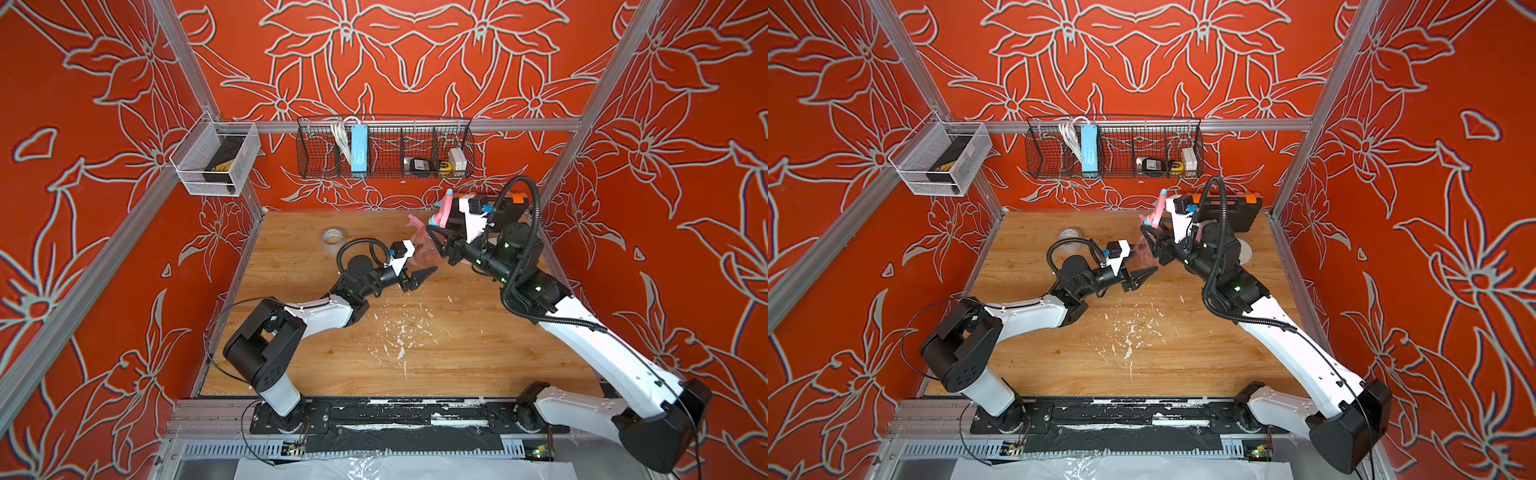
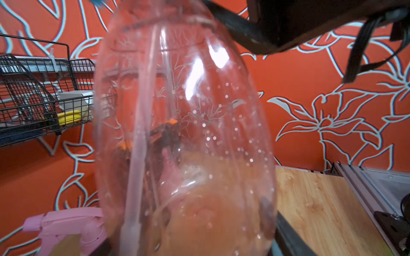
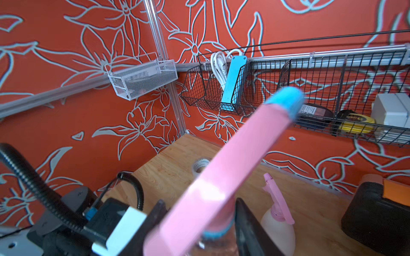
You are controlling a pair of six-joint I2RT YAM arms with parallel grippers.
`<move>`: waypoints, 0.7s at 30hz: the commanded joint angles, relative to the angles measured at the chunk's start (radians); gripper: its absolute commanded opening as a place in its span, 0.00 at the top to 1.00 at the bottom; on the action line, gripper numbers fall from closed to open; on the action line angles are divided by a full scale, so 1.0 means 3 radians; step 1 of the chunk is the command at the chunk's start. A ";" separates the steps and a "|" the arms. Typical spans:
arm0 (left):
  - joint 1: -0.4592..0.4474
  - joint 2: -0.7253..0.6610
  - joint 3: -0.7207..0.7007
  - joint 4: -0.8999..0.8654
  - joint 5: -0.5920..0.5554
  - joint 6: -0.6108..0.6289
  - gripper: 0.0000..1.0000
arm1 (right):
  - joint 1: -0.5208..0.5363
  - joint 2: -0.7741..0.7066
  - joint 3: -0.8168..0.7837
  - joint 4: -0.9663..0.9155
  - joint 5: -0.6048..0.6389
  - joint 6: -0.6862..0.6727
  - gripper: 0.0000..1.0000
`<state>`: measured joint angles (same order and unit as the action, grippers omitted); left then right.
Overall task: Attach spray nozzles to spray bottles
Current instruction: Insert the spray nozzle into the spray bottle.
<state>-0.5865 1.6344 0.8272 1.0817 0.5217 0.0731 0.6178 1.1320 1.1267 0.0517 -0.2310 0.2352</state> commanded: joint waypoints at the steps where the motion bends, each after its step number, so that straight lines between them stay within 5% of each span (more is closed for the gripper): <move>1: 0.0022 0.0028 0.0052 0.0058 -0.0003 0.0106 0.52 | 0.0022 -0.0142 -0.0022 -0.0243 0.0113 -0.0128 0.41; 11: 0.0022 0.0039 -0.0057 0.0105 -0.0021 0.0177 0.52 | -0.0056 -0.0208 0.0371 -0.0871 0.0308 -0.0102 0.27; 21: 0.0130 -0.0083 -0.0223 0.0143 0.0155 0.0190 0.52 | -0.0544 0.0046 0.0866 -0.1091 -0.0755 -0.0063 0.08</move>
<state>-0.5697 1.6428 0.7685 1.0798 0.5262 0.1158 0.4828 1.1198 1.3437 -0.2546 -0.3000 0.2066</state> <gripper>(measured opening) 0.666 0.905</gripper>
